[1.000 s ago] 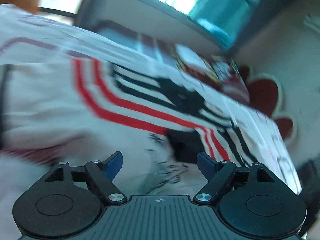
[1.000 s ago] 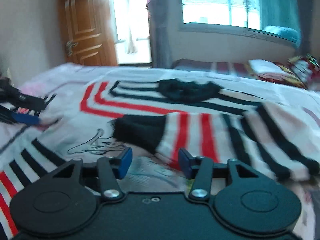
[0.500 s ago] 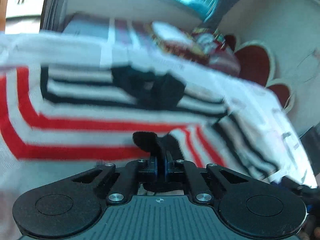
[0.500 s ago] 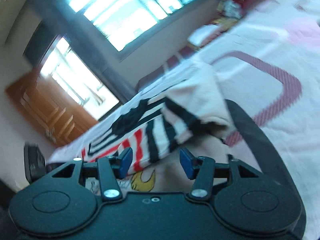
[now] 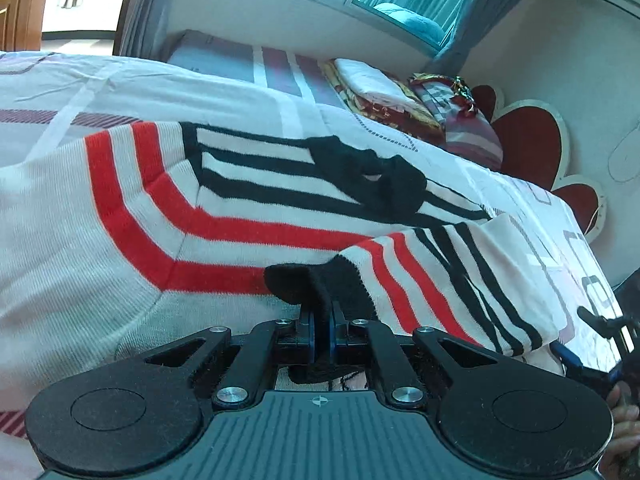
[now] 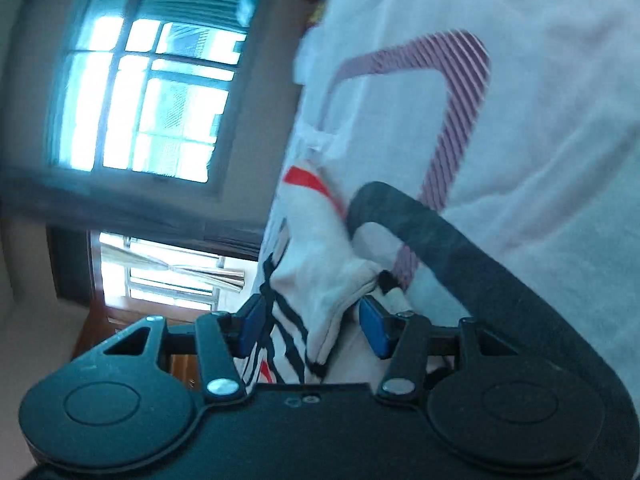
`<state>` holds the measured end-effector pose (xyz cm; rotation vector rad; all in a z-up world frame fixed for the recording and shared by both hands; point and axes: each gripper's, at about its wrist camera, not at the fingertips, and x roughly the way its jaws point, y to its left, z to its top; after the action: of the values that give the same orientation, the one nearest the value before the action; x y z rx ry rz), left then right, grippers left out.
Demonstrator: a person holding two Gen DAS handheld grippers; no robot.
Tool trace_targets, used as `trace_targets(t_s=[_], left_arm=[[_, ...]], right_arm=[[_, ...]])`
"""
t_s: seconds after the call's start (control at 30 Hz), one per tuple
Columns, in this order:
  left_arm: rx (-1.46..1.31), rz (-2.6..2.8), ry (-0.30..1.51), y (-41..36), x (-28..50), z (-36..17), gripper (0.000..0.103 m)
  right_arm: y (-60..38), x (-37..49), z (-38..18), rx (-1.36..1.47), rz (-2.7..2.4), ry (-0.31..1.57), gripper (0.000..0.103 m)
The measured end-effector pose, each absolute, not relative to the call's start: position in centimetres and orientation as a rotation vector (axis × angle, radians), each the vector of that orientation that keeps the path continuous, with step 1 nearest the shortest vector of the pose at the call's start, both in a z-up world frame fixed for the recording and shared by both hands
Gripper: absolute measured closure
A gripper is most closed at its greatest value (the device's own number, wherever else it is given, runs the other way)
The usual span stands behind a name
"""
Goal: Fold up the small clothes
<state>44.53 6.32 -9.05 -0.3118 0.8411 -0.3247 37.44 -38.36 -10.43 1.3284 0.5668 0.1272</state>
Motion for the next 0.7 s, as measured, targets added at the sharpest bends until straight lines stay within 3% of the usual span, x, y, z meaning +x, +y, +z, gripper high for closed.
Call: trace_targets(t_s=[0.07, 0.13, 0.17, 0.3, 0.47, 0.57, 0.7], left_arm=[[-0.314, -0.321, 0.84, 6.3, 44.5, -9.3, 0.097], [-0.318, -0.318, 0.831, 6.3, 44.5, -9.3, 0.097], [-0.316, -0.317, 0.812, 6.3, 44.3, -9.1, 0.097], [-0.247, -0.294, 0.79, 5.8, 44.2, -8.4, 0.097], [-0.227, -0.274, 0.83, 5.8, 44.5, -9.7, 0.097], [-0.228, -0.28, 0.824, 5.9, 44.4, -9.9, 0.097], [-0.251, -0.281, 0.796, 6.0, 43.6, -9.5, 0.097]], right_arm=[[-38.3, 38.2, -10.7, 1.33, 0.116, 0.578, 0.058], [-38.1, 38.9, -10.3, 1.28, 0.099, 0.597, 0.07], [-38.0, 39.2, -10.0, 1.241, 0.083, 0.606, 0.095], [-37.3, 38.4, -8.1, 1.115, 0.086, 0.567, 0.095], [-36.9, 38.7, -9.5, 1.035, 0.033, 0.666, 0.095], [-37.3, 38.1, -8.6, 1.009, 0.065, 0.651, 0.083], [-37.9, 37.3, -6.3, 0.914, 0.092, 0.585, 0.081]])
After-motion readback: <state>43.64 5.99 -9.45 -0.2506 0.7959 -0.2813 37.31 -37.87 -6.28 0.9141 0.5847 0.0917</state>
